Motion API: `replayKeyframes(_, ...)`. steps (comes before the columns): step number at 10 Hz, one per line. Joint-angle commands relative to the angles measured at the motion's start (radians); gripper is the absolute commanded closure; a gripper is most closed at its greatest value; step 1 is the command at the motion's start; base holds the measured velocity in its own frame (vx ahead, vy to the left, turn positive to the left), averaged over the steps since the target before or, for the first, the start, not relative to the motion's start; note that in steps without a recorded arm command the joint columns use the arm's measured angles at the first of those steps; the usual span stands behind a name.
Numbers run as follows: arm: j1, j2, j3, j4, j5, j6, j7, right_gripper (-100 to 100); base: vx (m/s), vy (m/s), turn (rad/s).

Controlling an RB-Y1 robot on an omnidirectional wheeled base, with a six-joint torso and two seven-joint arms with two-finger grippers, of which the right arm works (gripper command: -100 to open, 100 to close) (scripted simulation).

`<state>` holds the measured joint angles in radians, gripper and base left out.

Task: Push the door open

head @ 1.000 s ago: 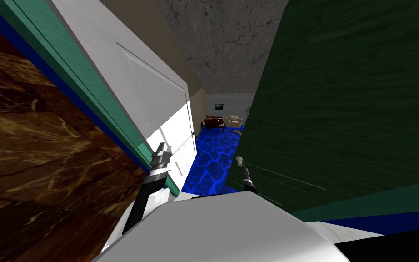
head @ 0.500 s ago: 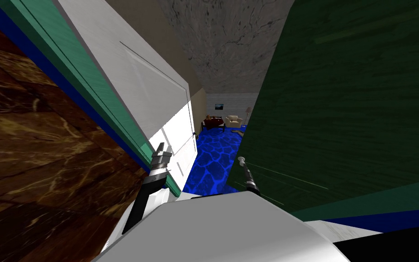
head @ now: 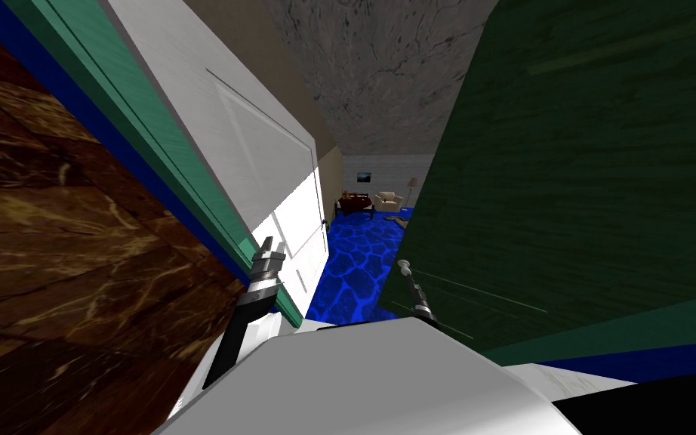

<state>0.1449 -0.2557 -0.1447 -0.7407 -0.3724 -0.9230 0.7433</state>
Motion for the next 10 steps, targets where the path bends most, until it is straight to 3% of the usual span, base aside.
replayKeyframes(1, 0.015, -0.015, -0.01, 0.009, 0.02, -0.01, 0.05, -100, 0.012, 0.075, -0.014)
replayKeyframes(2, 0.015, -0.015, -0.01, 0.009, 0.02, -0.01, 0.063, -100, 0.005, 0.065, -0.012)
replayKeyframes(10, 0.057, -0.074, -0.048, 0.062, 0.097, -0.054, 0.279, -100, 0.002, 0.067, -0.012)
